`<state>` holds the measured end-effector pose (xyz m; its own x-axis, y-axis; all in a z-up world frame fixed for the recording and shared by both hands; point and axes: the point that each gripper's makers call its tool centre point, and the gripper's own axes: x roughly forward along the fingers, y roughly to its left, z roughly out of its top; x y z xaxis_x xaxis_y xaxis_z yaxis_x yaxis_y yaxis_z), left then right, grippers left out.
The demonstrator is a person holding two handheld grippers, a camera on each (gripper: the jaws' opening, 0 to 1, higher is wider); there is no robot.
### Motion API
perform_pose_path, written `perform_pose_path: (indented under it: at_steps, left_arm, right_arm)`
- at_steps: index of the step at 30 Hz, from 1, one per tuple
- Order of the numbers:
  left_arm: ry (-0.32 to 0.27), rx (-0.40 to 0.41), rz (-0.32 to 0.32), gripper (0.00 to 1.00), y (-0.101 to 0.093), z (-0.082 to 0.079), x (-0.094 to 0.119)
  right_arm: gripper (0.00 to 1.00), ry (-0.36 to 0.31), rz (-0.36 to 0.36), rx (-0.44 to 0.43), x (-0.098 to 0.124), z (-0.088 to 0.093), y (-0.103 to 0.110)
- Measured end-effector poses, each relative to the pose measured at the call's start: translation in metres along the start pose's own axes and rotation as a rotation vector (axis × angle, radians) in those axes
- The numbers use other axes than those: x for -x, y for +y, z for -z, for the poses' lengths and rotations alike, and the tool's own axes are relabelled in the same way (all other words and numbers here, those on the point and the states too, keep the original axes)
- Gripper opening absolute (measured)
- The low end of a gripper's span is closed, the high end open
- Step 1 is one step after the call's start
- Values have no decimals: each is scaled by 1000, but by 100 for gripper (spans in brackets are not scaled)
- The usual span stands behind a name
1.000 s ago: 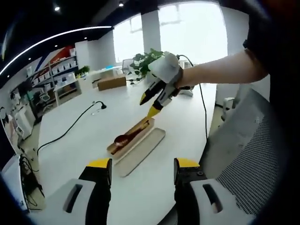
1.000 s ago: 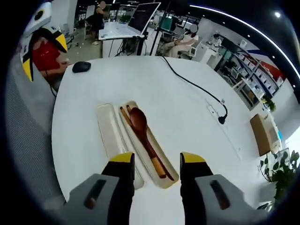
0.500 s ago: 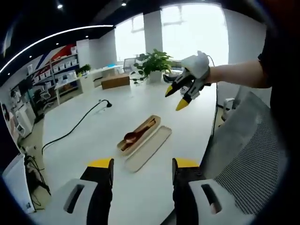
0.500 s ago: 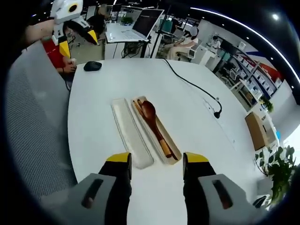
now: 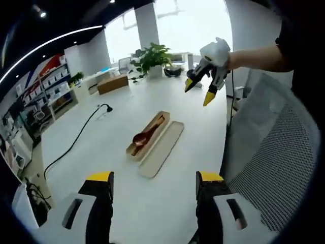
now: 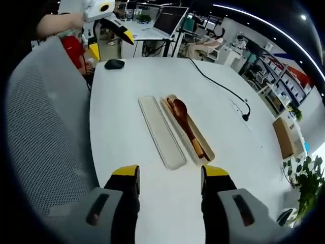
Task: Arrange the utensils inside the cutlery case until each visible utensil rests in its matching compartment.
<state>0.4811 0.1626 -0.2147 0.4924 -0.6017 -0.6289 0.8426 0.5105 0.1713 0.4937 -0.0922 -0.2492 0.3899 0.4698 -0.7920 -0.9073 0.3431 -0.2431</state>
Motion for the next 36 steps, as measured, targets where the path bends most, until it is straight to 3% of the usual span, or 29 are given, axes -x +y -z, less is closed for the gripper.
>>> perform_pose_path:
  at_steps: [2,5,7,9,15,21,33,36]
  left_arm:
    - [28,17,19,70,2,14,-10]
    - [52,23,28,70,1,21,-17]
    - [67,5,29,70,0,23,-19]
    - [65,8,33,70,-1,21,-20]
    - [62,1,32,73,3,17,-21]
    - [79,43,36,86,8,24,-29]
    - [88,44,56,87,6,34,-38]
    - [150,-35,101,87,-3,47,-43]
  right_arm:
    - [50,42,-28,0,-7,10,5]
    - [50,53,-33,6,-12,15,7]
    - [49,67,-41,4,-16,22,9]
    - [49,121,-65,58,-17,32,12]
    - [59,149,-68,67,-26,40,5]
    - [77,188,-85,77,-32,46,2]
    - [84,196,-94,91,-45,35,-5]
    - [83,164,-100,85,-51,26,-5]
